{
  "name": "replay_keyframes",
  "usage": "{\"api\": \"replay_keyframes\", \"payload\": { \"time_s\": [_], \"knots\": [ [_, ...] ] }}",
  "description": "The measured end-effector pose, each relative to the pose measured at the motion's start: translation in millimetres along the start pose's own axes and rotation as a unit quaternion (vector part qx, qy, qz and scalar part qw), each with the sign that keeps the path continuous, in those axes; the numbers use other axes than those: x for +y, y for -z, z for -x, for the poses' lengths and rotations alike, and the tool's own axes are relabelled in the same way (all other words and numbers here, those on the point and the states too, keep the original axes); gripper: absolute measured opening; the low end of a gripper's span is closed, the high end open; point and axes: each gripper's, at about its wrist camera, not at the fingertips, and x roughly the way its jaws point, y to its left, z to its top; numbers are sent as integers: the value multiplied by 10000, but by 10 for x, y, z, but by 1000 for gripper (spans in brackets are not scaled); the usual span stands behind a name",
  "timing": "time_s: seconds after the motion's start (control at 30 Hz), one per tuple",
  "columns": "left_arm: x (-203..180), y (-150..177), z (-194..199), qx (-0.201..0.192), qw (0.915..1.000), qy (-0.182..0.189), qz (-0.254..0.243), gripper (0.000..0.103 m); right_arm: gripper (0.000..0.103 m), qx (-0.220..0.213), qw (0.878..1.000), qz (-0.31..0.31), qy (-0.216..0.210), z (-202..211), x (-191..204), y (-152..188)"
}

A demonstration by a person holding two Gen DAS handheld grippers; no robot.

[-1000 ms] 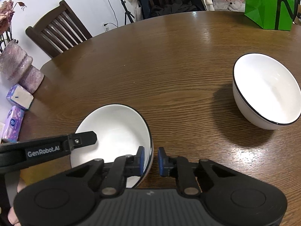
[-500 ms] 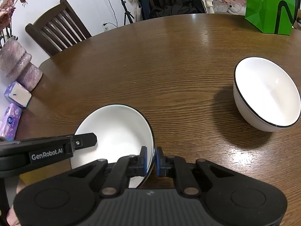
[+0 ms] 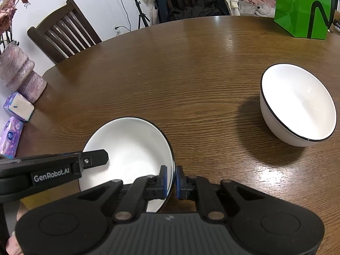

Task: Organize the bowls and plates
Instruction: 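Lift the white bowl with both grippers and carry it toward the blue bowl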

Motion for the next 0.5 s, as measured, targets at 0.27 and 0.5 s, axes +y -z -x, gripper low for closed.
{"api": "replay_keyframes", "payload": {
  "time_s": [0.27,0.5],
  "knots": [
    [-32,10,73,-75,10000,-4,-48,12,7,-20,10000,-15,-15,42,-7,35],
    [-51,28,178,-140,9999,1,-89,12,7,-97,10000,10,-6,121,21,43]
  ]
}}
